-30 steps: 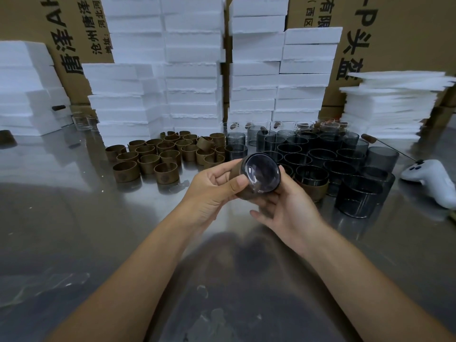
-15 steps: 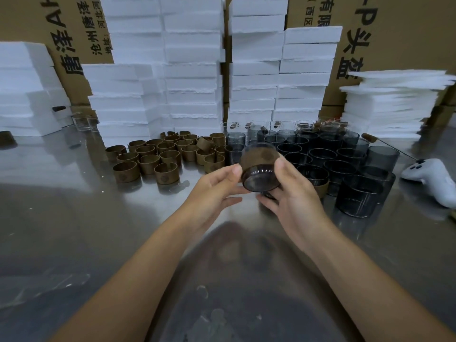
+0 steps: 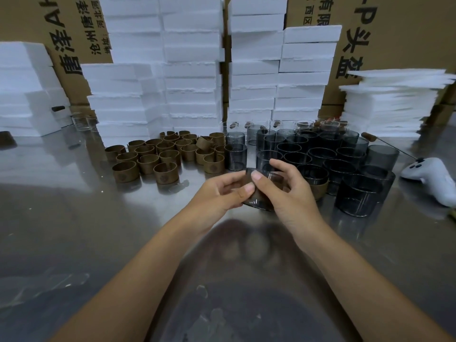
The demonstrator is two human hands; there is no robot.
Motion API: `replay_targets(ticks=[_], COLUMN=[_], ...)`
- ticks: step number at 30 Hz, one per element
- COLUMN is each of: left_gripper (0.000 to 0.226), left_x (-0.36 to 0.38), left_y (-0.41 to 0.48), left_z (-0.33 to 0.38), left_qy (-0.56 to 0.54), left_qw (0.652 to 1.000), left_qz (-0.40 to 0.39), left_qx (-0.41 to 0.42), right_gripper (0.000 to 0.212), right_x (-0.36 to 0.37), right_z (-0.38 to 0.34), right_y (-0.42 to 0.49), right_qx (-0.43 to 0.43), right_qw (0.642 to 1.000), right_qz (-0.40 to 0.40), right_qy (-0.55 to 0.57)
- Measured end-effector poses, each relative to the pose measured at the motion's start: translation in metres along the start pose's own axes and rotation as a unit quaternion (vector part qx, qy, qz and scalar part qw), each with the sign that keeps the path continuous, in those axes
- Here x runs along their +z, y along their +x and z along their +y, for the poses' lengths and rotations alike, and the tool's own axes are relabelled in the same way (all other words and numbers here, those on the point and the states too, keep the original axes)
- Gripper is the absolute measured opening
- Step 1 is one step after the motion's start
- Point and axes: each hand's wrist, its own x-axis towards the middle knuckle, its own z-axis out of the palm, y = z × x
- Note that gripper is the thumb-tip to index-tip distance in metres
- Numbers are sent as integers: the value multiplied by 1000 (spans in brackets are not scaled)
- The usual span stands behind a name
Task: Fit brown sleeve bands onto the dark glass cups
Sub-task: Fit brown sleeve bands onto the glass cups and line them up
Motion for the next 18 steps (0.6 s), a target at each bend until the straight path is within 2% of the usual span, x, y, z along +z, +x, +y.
replay_targets(ticks=[3,5,9,13,18], left_gripper=[38,29,27,25,21], left_x=[1,1,-1,-3,-3], left_y=[-1,0,2,3,4], left_z=[-2,-3,-1,-1,-2], left_qy=[1,2,11,3,-2], left_qw=[998,998,999,1000,1000], left_qz=[-48,-47,-12,10,15], left_qx=[-31,-38,-31,-15,-12], right_gripper=[46,48,58,61,64], right_x=[-5,-7,-12,-18,-19], right_z=[1,3,5,7,8], right_y=[2,3,1,1,1], right_qx=[7,-6,-66,-70,-93], right_qw=[998,991,945,923,900], right_qz=[19,46,112,133,105], right_qy=[-58,-125,-299,-354,-413])
